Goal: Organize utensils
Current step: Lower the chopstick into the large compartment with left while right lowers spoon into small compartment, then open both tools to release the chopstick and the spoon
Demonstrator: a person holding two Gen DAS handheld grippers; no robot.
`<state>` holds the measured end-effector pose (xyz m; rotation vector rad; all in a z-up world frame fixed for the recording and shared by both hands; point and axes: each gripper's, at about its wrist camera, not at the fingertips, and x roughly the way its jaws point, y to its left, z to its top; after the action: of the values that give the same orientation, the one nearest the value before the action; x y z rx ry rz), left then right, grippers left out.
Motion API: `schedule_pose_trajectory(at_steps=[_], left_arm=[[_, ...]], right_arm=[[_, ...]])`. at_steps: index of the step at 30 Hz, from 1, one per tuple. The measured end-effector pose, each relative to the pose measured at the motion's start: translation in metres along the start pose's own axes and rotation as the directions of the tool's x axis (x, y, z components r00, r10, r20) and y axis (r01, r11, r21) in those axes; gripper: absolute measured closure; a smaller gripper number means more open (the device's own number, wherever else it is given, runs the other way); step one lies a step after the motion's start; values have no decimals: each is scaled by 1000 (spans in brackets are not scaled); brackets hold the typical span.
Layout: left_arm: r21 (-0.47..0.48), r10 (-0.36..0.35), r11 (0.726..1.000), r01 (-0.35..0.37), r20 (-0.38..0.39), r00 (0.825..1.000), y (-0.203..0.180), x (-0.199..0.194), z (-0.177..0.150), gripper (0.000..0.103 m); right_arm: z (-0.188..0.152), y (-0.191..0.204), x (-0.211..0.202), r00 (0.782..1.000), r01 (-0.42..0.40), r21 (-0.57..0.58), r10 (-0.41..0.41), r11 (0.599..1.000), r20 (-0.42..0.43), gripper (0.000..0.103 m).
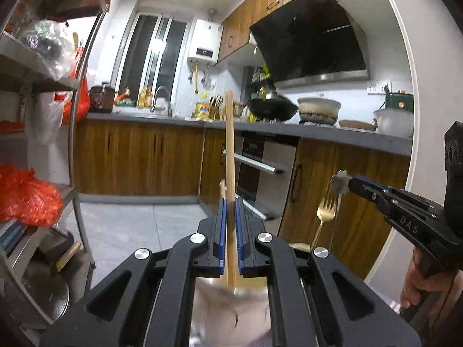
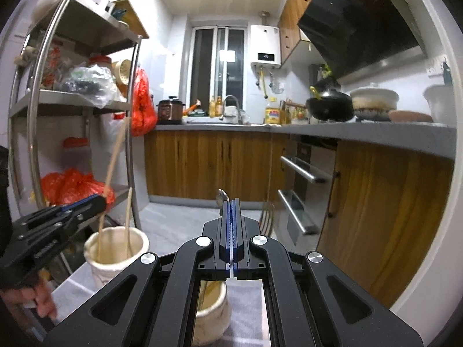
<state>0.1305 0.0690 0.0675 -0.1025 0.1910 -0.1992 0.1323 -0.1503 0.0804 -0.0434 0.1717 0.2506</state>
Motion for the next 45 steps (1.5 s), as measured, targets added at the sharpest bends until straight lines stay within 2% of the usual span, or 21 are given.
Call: schedule_pose_trajectory(at_steps=[9,16,18,20,21,34,37,39,43,45], left_arm=[[-4,54,998,-55,-94,994,7,5,-12,97],[30,60,998,-58,-102,993,1,8,-17,97],[26,52,998,-50,-101,993,2,8,-17,95],[26,53,998,-50,-91,994,2,6,-17,86],[26,51,998,-49,-86,995,2,5,-17,84],[10,49,999,-49,-76,996,6,0,-19,73],[13,56,998,-55,-76,996,7,-1,-19,72],[11,58,998,-58,-74,996,7,-2,-17,67],[22,71,997,-69,-77,994,6,-3,-15,60],[29,81,996,-79,-81,993,4,-4,-14,53]], right_arm=[[-12,-6,7,1000,5,-2,-5,1000,-24,101],[-17,-12,14,999,4,30,-2,1000,-47,101],[-19,-12,16,999,7,28,-5,1000,-52,101],[-21,-12,18,998,16,21,-14,1000,-60,101],[-21,-12,18,998,18,22,-17,1000,-63,101],[-27,-18,29,994,15,51,-10,999,-105,101],[-27,-18,28,995,13,52,-8,999,-100,92],[-26,-19,25,996,10,56,-5,998,-92,82],[-22,-21,20,997,7,64,-2,998,-80,70],[-20,-23,17,997,2,75,4,997,-80,56]])
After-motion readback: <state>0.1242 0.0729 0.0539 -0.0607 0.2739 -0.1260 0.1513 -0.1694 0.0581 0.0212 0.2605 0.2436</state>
